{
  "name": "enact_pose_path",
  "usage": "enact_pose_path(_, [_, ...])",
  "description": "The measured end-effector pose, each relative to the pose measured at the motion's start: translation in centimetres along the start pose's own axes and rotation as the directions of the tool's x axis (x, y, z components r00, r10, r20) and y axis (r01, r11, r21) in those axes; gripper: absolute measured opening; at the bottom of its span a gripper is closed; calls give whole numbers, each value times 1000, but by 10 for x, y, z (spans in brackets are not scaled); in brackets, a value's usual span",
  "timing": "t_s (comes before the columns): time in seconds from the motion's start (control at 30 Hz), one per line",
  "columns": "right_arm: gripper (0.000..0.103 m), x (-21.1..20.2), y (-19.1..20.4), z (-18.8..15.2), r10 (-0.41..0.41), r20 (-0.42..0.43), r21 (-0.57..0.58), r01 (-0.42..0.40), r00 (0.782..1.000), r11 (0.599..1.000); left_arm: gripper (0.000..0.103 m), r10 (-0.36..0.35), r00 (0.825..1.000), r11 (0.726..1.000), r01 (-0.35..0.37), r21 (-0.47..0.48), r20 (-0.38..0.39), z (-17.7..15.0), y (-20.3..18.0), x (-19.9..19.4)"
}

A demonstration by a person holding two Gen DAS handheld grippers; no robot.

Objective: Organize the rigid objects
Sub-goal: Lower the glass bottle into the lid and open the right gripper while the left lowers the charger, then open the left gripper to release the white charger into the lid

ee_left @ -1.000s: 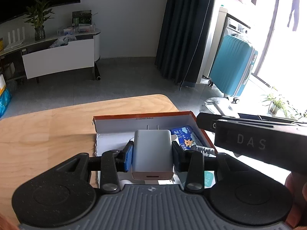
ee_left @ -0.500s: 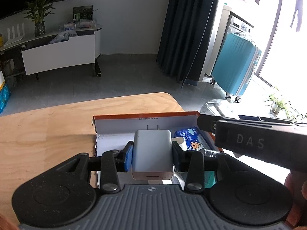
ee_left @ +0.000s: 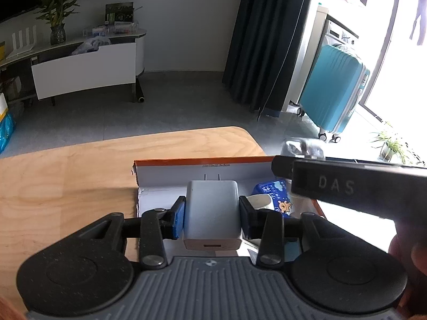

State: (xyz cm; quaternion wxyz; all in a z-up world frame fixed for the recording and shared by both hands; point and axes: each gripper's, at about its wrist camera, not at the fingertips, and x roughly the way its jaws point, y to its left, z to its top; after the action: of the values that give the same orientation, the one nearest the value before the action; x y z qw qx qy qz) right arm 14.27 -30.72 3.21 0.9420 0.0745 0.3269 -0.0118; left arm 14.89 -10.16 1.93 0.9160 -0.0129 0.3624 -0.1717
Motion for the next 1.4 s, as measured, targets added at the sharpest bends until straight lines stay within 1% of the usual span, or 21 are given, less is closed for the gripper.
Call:
enact_pose_path(0.03, [63,2,0,0,-5,4,-2,5,1000,1000,41,1,1000,1000,-1,-2,-1,0,1,1])
enact_pose_path(0.13, [63,4,-4,3,14,21,8,-14,1000,1000,41,4,1000,1000,-4,-3,-2,1,2,2])
enact_pose_path(0.17, [63,3,-5,3,6,27,13,-7,1000,1000,41,4,1000,1000,-4,-2,-2,1,1,3])
enact_pose_path(0.4, [63,-17,-15,1,-11,84,36,8,996,999,41,-2,1000,1000,2,-5,-9,3,0,9])
enact_pose_path(0.57, [63,-31,-23,-6,-18,105,57,12,994,998,41,-19,1000,1000,19,-12,3,11,-5,16])
enact_pose_path(0.63, [64,-36,-24,-8,-16,114,64,8,993,998,42,-45,999,999,45,-12,16,15,-8,20])
enact_pose_path(0.67, [65,-38,-24,-8,-18,118,60,11,993,998,42,-45,999,999,46,-10,19,18,-10,21])
enact_pose_path(0.7, [65,-40,-24,-9,-23,122,59,16,992,998,44,-47,999,999,47,-9,26,19,-11,22])
enact_pose_path(0.73, [65,-43,-24,-11,-27,125,60,19,992,998,54,-54,998,998,54,-8,31,20,-12,21])
enact_pose_path(0.77, [65,-44,-24,-12,-22,124,61,14,992,998,60,-50,998,999,50,-6,37,21,-12,19])
enact_pose_path(0.8, [65,-46,-24,-13,-16,124,59,9,992,998,60,-42,998,999,42,-2,45,20,-13,16])
enact_pose_path(0.87, [66,-50,-23,-15,-20,129,56,12,991,998,60,-51,998,999,51,-1,45,19,-12,10])
enact_pose_path(0.93, [67,-53,-22,-16,-16,132,56,9,991,998,61,-35,998,999,35,-5,45,16,-10,3])
enact_pose_path(1.1, [70,-67,-17,-20,-1,143,40,-5,990,999,69,7,1000,1000,-7,-2,28,11,-8,-14])
enact_pose_path(1.13, [70,-69,-15,-21,0,142,33,-5,990,999,73,14,1000,1000,-14,-1,24,9,-8,-19])
enact_pose_path(1.27, [76,-81,-10,-26,5,145,21,-8,989,1000,84,48,999,999,-48,8,12,-1,-8,-36])
enact_pose_path(1.4, [78,-95,-5,-35,2,147,5,-3,989,1000,89,68,998,998,-68,17,8,-14,-11,-54])
